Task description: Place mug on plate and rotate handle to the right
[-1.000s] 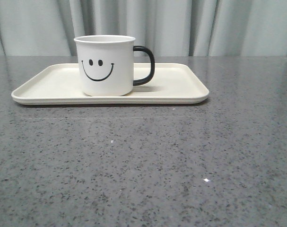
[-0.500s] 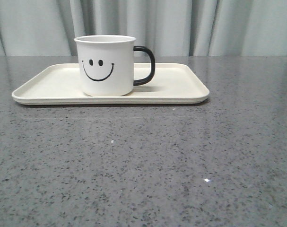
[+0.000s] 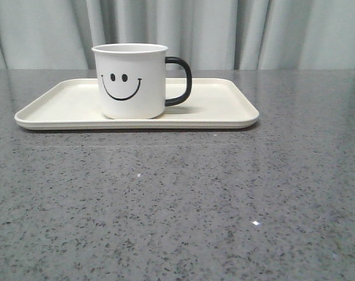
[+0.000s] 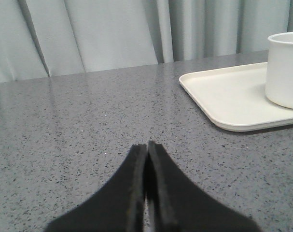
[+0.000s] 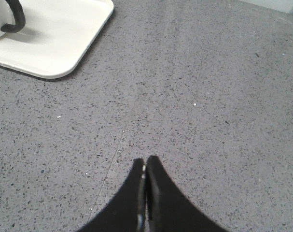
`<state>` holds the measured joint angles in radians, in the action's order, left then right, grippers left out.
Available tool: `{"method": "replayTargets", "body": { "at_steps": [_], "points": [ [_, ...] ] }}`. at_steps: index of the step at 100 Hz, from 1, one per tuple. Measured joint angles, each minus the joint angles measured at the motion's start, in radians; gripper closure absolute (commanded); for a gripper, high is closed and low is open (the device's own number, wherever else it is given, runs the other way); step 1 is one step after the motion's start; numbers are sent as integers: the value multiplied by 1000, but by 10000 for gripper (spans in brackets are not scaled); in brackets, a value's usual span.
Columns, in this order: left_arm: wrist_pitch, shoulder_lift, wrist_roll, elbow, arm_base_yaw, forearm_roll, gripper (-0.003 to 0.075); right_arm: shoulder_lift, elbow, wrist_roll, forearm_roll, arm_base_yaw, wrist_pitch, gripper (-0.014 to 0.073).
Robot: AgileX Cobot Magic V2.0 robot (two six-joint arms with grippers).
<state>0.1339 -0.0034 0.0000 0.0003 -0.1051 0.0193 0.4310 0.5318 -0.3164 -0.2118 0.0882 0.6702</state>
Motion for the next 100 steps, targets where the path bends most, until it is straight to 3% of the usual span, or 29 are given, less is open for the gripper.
{"method": "replayTargets", "body": {
  "at_steps": [100],
  "points": [
    [-20, 0, 0, 0, 0, 2, 740, 0, 0, 0, 0, 0, 0, 661]
  ]
}}
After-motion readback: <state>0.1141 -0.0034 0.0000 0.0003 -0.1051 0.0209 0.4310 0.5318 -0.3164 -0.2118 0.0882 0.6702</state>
